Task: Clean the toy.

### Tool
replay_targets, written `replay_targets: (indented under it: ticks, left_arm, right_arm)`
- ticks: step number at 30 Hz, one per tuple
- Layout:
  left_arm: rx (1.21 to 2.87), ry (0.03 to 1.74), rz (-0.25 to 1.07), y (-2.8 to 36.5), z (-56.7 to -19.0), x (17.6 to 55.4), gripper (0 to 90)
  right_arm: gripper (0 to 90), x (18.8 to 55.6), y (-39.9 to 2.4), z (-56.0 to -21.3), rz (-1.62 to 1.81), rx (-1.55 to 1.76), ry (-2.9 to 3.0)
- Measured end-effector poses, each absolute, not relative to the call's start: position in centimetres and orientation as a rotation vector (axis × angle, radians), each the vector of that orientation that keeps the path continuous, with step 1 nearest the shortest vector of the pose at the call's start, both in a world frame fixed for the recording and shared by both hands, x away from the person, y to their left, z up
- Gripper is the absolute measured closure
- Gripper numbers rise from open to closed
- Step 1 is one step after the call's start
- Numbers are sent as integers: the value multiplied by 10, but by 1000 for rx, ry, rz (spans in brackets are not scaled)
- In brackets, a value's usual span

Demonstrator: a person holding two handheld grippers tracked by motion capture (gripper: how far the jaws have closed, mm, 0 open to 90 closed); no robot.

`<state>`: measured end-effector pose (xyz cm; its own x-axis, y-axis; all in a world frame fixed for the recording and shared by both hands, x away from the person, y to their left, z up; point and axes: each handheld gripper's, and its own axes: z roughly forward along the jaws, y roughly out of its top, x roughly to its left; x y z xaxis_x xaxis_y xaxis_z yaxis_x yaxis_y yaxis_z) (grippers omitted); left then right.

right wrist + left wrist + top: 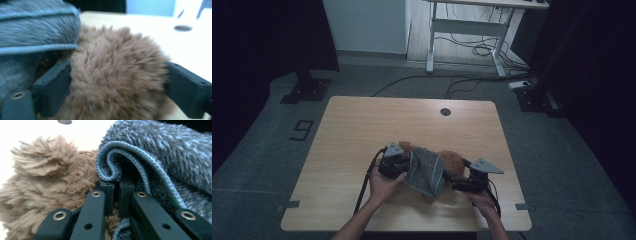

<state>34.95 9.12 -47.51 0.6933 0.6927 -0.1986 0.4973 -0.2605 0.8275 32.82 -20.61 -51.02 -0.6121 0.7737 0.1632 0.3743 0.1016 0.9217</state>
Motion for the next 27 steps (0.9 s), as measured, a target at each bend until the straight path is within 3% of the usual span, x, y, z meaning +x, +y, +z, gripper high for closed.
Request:
replay_targets:
  ticks: [9,16,27]
  left_arm:
    - [1904,904,236,97,-483,335,843]
    - [1875,923,208,98,-486,337,842]
    - [1897,887,244,97,-487,320,840]
  right_arm:
    - [62,323,-196,-524,1421,1183,2066]
    - [187,321,-195,-532,1434,1206,2022]
    - [260,302,-189,-537,1387,1147,1994]
